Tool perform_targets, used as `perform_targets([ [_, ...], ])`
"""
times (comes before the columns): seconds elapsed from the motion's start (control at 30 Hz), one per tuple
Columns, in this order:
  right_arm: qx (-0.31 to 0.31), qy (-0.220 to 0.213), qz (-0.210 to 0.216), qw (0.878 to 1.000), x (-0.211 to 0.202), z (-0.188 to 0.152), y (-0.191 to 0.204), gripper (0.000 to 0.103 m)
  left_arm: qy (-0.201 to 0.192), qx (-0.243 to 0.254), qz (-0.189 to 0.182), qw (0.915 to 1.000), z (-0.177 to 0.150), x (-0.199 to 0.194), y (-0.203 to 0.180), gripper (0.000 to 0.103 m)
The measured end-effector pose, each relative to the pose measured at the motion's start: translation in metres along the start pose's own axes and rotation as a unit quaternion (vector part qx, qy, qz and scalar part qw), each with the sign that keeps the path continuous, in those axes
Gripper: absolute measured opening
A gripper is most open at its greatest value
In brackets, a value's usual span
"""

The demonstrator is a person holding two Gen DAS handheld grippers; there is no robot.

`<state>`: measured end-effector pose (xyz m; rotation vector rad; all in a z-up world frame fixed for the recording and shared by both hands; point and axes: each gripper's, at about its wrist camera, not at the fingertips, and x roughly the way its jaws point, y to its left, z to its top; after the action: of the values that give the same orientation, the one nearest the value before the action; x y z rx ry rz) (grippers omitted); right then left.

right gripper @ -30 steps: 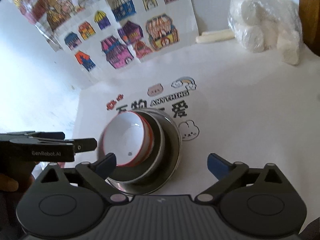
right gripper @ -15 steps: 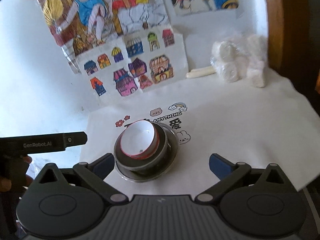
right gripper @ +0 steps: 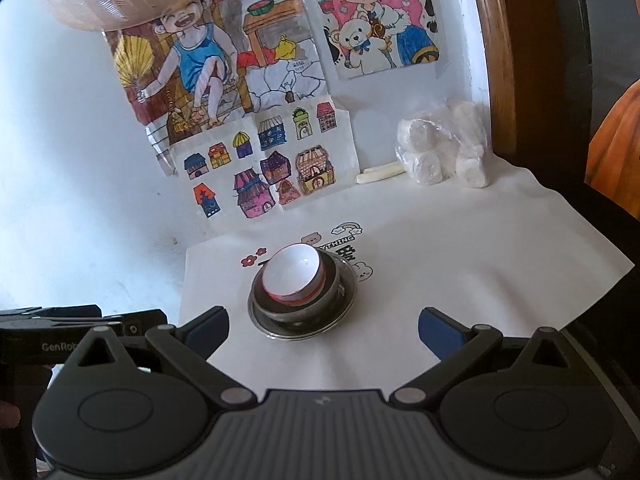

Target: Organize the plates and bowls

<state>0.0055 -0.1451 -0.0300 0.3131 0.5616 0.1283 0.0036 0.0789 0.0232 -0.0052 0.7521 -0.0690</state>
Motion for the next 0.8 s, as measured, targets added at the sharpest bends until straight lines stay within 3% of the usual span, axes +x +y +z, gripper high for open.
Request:
perform_targets([
  [0.5,-0.005,-0.007,-0.042,0.999,-0.013,-0.024,0.038,0.103,-0.029,0.014,-0.016,0.9993,-0.025,-0.025,0.041,0.102],
  [0.8,0.0,-0.035,-0.058,0.998,-0.019,-0.046,0.072,0.103,-0.037,0.042,-0.017,0.9983,-0.033,-0.035,0.069,0.102],
])
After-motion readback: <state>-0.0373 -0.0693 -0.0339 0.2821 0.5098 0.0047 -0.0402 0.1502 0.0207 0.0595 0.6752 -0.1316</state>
